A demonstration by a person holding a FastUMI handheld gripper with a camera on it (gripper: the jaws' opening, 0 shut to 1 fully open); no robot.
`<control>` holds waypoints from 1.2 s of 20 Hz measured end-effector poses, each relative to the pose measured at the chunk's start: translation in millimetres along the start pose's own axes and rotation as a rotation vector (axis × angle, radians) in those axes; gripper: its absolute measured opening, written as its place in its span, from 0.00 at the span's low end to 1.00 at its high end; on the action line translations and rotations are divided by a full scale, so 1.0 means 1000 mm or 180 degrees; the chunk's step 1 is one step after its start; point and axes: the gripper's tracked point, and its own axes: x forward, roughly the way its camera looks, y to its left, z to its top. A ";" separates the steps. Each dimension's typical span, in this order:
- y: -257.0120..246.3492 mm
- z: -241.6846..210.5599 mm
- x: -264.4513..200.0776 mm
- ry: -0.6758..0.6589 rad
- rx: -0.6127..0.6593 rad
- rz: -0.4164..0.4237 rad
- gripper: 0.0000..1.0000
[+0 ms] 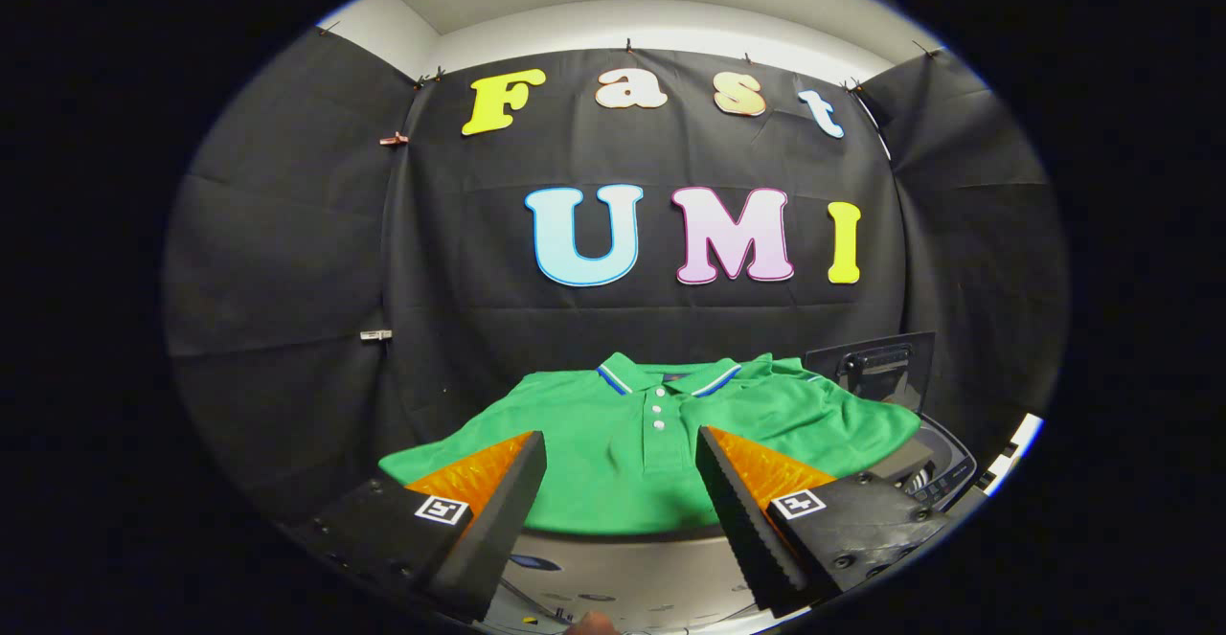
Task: Put the clothes into the washing machine and then close the washing machine lid.
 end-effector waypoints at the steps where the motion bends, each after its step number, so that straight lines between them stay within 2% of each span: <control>1: -0.003 0.007 0.010 0.0025 -0.0016 -0.0027 0.99; 7: -0.031 0.030 0.080 0.0479 0.0070 -0.0211 0.99; 12: -0.046 0.005 0.130 0.1144 0.0314 -0.0283 0.99; 19: -0.045 -0.054 0.147 0.2172 0.0292 -0.0238 0.99; 24: -0.047 -0.060 0.148 0.2690 0.0166 -0.0295 1.00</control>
